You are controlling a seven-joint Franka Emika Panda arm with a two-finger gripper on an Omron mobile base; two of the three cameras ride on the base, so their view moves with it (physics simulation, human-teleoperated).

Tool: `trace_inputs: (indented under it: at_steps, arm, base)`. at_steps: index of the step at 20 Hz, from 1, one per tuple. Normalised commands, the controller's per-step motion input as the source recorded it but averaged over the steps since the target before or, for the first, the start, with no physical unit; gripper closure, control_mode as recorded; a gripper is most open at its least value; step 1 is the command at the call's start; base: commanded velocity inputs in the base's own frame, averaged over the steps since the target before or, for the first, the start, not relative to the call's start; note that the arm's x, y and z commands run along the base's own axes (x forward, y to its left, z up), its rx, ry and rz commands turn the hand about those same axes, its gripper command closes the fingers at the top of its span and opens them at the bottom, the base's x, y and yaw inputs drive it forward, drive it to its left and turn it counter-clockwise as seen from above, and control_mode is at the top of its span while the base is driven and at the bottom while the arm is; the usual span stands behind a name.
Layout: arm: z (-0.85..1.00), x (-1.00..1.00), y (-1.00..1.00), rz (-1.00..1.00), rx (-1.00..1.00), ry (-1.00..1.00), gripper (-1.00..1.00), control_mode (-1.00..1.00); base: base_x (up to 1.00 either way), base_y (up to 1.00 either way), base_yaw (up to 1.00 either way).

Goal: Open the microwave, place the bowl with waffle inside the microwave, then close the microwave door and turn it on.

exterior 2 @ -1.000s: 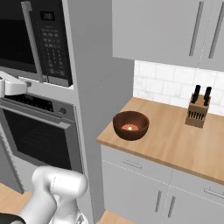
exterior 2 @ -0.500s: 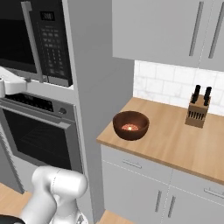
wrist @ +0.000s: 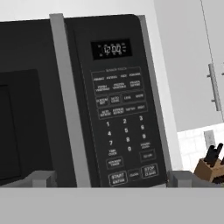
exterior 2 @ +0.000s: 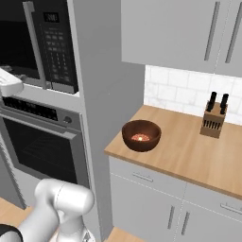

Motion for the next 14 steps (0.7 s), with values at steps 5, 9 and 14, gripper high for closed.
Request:
trace_inputs:
  at_steps: [5, 9, 14]
  arm:
    - [0.34, 0.34, 0.00, 0.00, -0.06, -0.01, -1.00, -1.00]
    - [0.20, 0.13, -0.25, 0.00, 0.00, 0.00, -1.00, -1.00]
    - [0.11, 0.09, -0.21, 0.02, 0.00, 0.00, -1.00, -1.00]
  base:
    - [0.00, 0.00, 0.00]
    - [0.00, 0.00, 0.00]
    - [0.00, 0.00, 0.00]
